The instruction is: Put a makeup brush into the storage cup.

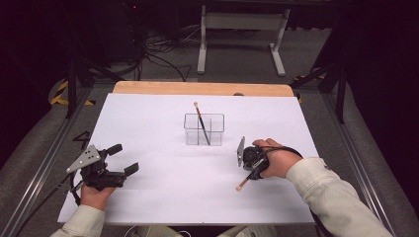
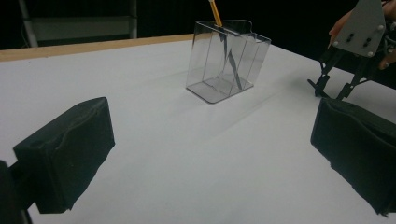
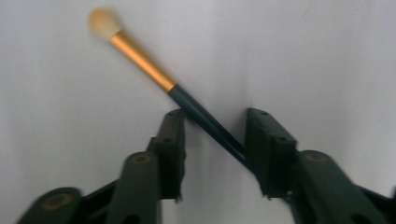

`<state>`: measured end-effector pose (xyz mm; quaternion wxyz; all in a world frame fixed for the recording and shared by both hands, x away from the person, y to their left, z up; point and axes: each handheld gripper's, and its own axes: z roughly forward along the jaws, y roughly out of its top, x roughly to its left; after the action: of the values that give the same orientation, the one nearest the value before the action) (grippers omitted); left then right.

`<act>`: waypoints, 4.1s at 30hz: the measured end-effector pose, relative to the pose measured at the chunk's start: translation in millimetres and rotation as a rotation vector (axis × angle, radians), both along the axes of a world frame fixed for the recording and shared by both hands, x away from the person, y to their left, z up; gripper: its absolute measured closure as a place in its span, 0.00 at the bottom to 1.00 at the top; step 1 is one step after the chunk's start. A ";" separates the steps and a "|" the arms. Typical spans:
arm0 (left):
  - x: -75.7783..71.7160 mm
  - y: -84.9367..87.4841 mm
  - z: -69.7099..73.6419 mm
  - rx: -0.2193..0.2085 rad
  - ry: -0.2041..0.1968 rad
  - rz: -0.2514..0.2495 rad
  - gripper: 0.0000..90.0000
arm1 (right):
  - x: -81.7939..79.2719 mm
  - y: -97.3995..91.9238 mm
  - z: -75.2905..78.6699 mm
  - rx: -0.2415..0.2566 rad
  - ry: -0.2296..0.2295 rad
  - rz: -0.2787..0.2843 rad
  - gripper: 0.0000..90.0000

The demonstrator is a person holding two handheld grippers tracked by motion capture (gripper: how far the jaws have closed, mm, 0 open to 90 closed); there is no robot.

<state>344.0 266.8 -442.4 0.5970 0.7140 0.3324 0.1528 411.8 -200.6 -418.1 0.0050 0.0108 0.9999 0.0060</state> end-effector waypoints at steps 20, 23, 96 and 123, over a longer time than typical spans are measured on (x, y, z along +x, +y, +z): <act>0.1 0.1 -0.2 -0.001 0.001 0.001 0.00 | -3.6 3.8 -0.2 -0.024 0.011 0.011 0.93; 0.3 0.1 -0.3 -0.001 0.001 0.001 0.00 | -3.7 3.6 -0.3 -0.021 0.011 0.006 0.93; 0.1 0.1 -0.2 0.000 -0.001 0.001 0.00 | -6.8 -35.5 100.6 0.771 -0.188 -0.259 0.93; 0.1 0.3 -0.2 -0.001 -0.001 0.004 0.00 | -10.8 -45.3 96.5 1.141 -0.304 -0.326 0.93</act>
<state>344.2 267.1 -442.6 0.5971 0.7130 0.3337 0.1541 401.0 -245.9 -321.6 0.1418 0.1635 0.8127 0.5410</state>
